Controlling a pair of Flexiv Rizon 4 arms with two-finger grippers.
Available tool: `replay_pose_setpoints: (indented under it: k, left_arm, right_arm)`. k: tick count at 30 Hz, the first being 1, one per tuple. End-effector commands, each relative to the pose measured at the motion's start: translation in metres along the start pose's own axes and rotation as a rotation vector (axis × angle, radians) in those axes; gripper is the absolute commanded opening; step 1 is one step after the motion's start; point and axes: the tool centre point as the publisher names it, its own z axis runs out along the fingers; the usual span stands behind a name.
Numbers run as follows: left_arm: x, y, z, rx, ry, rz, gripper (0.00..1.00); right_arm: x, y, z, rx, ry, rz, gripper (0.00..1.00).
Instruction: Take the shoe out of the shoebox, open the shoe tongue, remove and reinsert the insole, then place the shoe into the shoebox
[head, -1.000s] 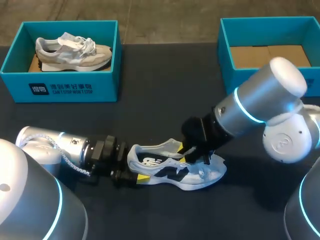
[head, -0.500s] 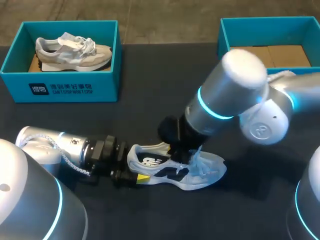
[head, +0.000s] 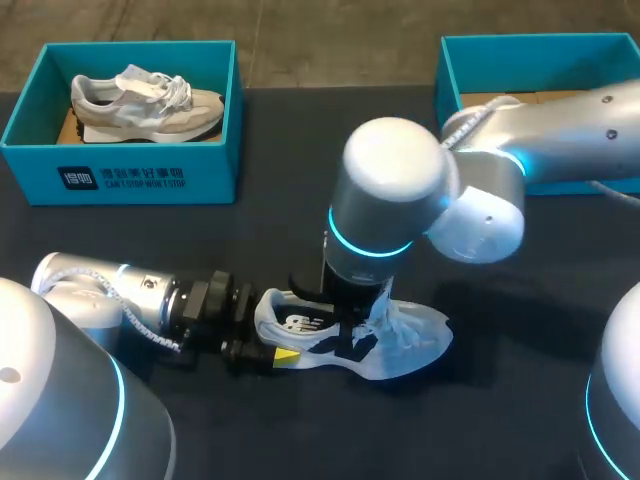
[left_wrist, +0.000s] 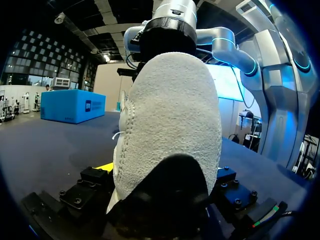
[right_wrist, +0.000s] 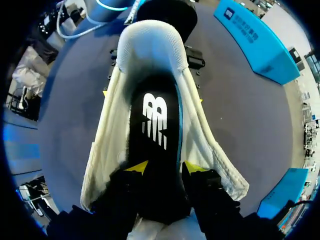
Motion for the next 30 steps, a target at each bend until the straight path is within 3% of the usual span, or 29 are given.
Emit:
replay_pose_setpoints:
  k: [1, 6, 25, 26, 30]
  left_arm:
    - [-0.001, 0.001, 0.0, 0.0, -0.001, -0.001, 0.0]
    - [-0.001, 0.001, 0.0, 0.0, -0.001, -0.001, 0.0]
    - [-0.001, 0.001, 0.0, 0.0, -0.001, -0.001, 0.0]
    - [-0.001, 0.001, 0.0, 0.0, -0.001, -0.001, 0.0]
    - [-0.001, 0.001, 0.0, 0.0, -0.001, -0.001, 0.0]
  right_arm:
    - [0.004, 0.002, -0.002, 0.118, -0.036, 0.027, 0.42]
    - [0.006, -0.003, -0.002, 0.156, -0.043, 0.061, 0.43]
    - [0.004, -0.007, 0.004, 0.16, -0.034, 0.069, 0.44]
    - [-0.002, 0.003, 0.031, 0.145, 0.159, 0.031, 0.27]
    - [0.0, 0.003, 0.034, 0.135, 0.194, 0.016, 0.19]
